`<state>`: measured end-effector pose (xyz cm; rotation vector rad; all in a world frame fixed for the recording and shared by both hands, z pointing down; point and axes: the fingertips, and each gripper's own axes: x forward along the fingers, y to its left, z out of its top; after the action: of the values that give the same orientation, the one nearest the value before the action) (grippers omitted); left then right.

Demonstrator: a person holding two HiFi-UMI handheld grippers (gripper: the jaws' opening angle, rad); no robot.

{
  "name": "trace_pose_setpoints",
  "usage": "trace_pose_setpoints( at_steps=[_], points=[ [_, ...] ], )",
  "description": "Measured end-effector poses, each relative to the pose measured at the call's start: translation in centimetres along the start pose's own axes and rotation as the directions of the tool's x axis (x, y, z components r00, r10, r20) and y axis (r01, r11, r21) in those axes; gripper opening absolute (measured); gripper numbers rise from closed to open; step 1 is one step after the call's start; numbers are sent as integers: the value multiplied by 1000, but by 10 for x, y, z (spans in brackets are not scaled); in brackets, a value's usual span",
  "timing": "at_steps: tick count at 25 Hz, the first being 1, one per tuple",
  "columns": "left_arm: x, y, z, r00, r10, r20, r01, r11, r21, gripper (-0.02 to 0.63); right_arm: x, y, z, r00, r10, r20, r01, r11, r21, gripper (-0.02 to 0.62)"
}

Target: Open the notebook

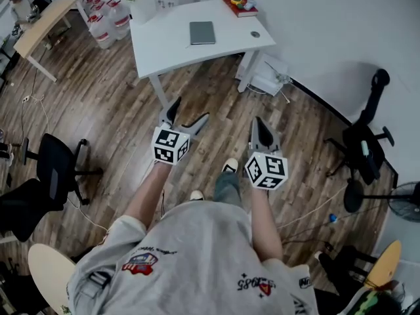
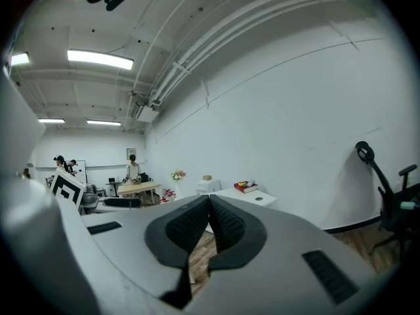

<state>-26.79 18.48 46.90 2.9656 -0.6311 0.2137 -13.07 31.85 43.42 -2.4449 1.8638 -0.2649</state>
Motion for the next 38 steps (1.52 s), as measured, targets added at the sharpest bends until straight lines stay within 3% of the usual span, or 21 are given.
trace_pose_setpoints(
  at_steps=[5, 10, 18, 23, 32, 38],
  points=[
    [50, 19, 4, 999, 24, -26, -24, 1000, 15, 428, 61, -29, -3, 999, 35, -26, -34, 998, 44, -9],
    [93, 59, 20, 994, 103, -41, -102, 994, 34, 426, 135, -48, 7, 993, 116, -36, -114, 991, 67, -9],
    [153, 106, 44, 964, 262, -51, -262, 965, 10, 426, 244, -78, 34, 961, 270, -54, -265, 961, 82, -9],
    [196, 117, 51, 946, 319, -58, -320, 947, -1, 426, 291, -104, 45, 940, 335, -67, -329, 940, 86, -9],
    [272, 105, 47, 945, 310, -107, -312, 950, 2, 426, 335, -171, 52, 938, 338, -78, -329, 938, 105, -9],
    [322, 108, 52, 957, 270, -108, -268, 963, 29, 426, 359, -211, 49, 950, 298, -91, -288, 951, 109, -9]
  ],
)
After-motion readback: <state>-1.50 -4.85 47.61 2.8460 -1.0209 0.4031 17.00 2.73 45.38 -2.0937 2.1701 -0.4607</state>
